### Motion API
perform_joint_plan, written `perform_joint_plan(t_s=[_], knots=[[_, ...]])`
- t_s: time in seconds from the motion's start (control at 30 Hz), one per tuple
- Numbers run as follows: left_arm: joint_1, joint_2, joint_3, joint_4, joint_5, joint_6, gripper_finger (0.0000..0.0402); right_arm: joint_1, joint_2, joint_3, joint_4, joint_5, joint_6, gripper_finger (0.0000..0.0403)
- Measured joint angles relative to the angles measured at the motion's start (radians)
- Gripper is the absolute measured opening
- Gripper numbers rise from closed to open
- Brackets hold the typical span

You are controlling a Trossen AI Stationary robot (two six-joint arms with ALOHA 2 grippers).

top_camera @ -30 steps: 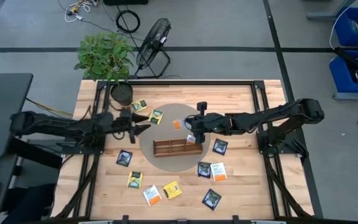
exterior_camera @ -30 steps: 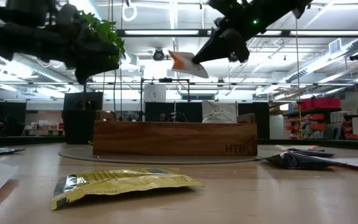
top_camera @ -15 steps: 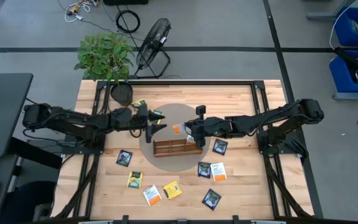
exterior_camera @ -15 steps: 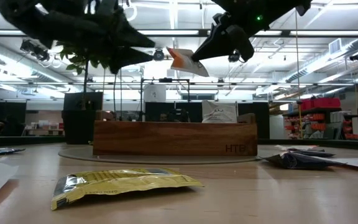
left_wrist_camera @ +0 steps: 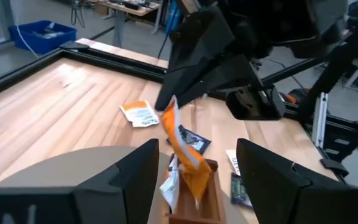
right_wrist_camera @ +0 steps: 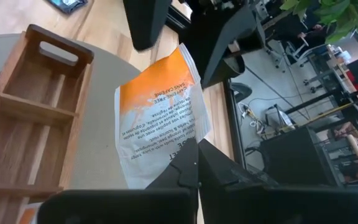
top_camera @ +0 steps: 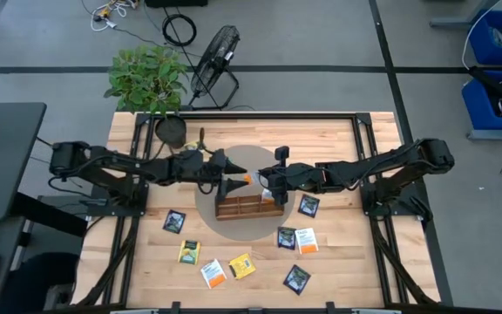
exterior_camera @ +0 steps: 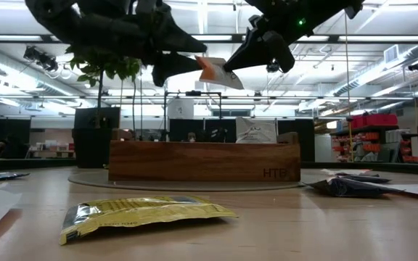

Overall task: Pick & Place Tea
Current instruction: Put the white tea bag into the right section of the wooden organizer

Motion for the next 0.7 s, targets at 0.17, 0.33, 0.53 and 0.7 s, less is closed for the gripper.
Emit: perform_joint_plan(t_s=[0.17,0.33,0.53,0.7], knots=[[0.001,0.034,0.021,-0.005,-0.002,-0.001,0.0201,0.0,0.0,0.0,0.0,-0.003,-0.004,0.0],[0.001,0.042,0.026,-0.01,-0.002,0.022,0.0123,0.0,0.0,0.0,0.001,-0.025,-0.007,0.0],[0.002,0.042,0.026,-0.017,-0.003,0.036,0.0016,0.0,-0.008,0.0,-0.002,-0.026,0.01,0.0005],[0.0,0.04,0.026,-0.054,-0.026,0.066,0.0013,0.0,-0.023,0.0,-0.023,-0.035,0.057,0.0048]])
